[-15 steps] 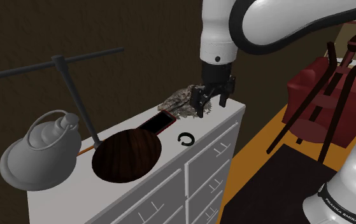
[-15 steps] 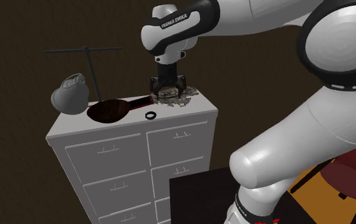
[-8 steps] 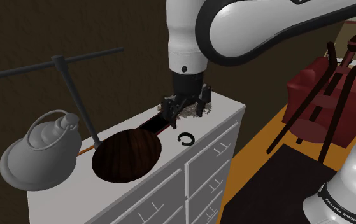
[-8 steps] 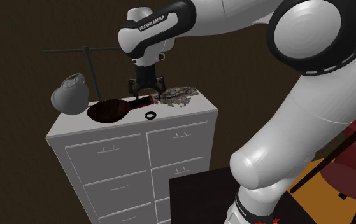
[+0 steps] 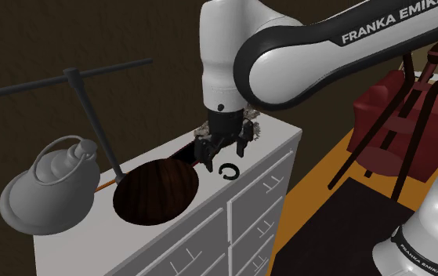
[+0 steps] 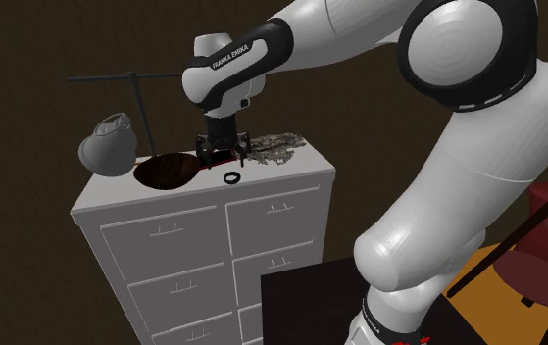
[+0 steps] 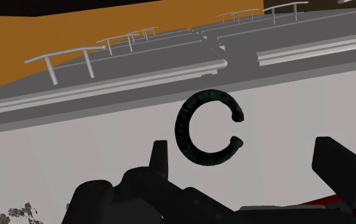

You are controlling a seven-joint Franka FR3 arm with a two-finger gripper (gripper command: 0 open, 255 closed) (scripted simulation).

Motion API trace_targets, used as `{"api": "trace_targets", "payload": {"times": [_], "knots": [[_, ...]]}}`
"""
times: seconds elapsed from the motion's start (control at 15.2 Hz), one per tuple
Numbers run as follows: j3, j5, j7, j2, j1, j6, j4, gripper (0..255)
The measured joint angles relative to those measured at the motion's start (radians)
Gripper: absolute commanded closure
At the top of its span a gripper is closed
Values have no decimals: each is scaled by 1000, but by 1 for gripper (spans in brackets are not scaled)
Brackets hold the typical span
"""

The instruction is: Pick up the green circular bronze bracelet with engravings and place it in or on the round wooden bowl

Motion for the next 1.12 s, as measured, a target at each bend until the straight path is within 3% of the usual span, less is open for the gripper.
{"api": "trace_targets", "payload": {"times": [0.4, 0.46, 1.06, 1.12], "knots": [[0, -1, 0, 3, 0, 10, -7, 0], [0, -1, 0, 3, 0, 10, -7, 255], [0, -1, 0, 3, 0, 10, -7, 255], [0, -1, 0, 3, 0, 10, -7, 0]]}}
